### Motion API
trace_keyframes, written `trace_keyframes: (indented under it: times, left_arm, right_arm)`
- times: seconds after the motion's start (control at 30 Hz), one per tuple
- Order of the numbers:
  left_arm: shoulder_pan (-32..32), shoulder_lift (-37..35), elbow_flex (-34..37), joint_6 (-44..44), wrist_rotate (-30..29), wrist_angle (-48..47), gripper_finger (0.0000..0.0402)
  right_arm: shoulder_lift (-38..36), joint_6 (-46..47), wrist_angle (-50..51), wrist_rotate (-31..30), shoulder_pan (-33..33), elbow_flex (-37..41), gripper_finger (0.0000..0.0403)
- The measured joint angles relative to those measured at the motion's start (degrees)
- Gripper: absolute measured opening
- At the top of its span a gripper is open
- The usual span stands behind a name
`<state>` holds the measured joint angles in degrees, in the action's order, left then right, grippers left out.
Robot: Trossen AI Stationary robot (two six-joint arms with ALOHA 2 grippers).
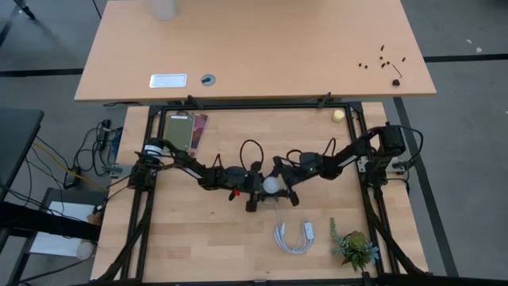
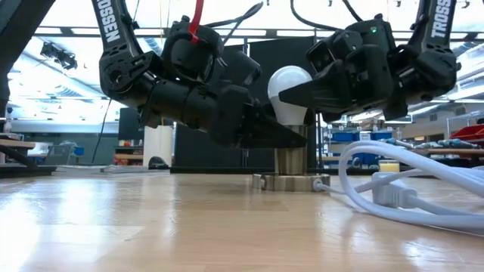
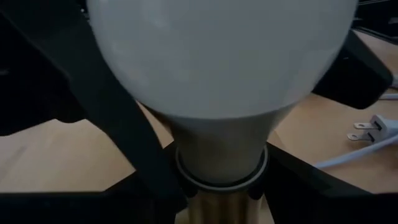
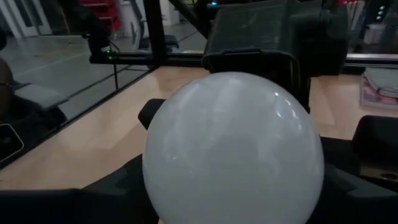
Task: Screw lightbulb
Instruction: Remove the white lightbulb from the desk lamp
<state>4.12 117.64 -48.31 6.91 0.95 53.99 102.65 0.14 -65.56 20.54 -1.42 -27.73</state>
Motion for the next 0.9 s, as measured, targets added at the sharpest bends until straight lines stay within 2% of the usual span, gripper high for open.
trace_keyframes:
  times: [0.13, 0.27, 0.37, 0.47, 0.6, 0.77, 0.9]
  left_arm:
    - [0.0, 0.0, 0.0, -0.1, -1.4, 0.0, 0.0193]
    - [0.0, 0.0, 0.0, 0.0, -1.8, 0.0, 0.0193]
    - [0.0, 0.0, 0.0, -0.5, -2.1, 0.0, 0.0193]
    - [-0.1, 0.0, 0.0, -1.2, -2.6, 0.0, 0.0193]
    - [0.0, 0.0, 0.0, -1.5, -2.6, -0.2, 0.0193]
    - [0.0, -0.1, 0.0, -1.9, -3.4, -0.6, 0.0193]
    - [0.0, -0.1, 0.0, -3.0, -4.5, -0.6, 0.0193]
  right_arm:
    - [0.0, 2.8, 0.1, 0.1, -1.2, 0.0, 0.0281]
    - [-0.4, 3.2, 1.6, -0.4, -0.8, 0.0, 0.0314]
    - [-3.3, 2.8, 7.7, -7.5, 1.4, -0.1, 0.0339]
    - [-8.0, 0.6, 16.7, -17.7, 4.0, -0.6, 0.0353]
    - [-13.7, 1.1, 31.9, -24.7, 6.7, -4.4, 0.0359]
    - [-16.6, 6.7, 57.2, -34.4, 10.3, -14.1, 0.0362]
    - [-15.0, 14.7, 73.6, -38.9, 12.3, -23.7, 0.0362]
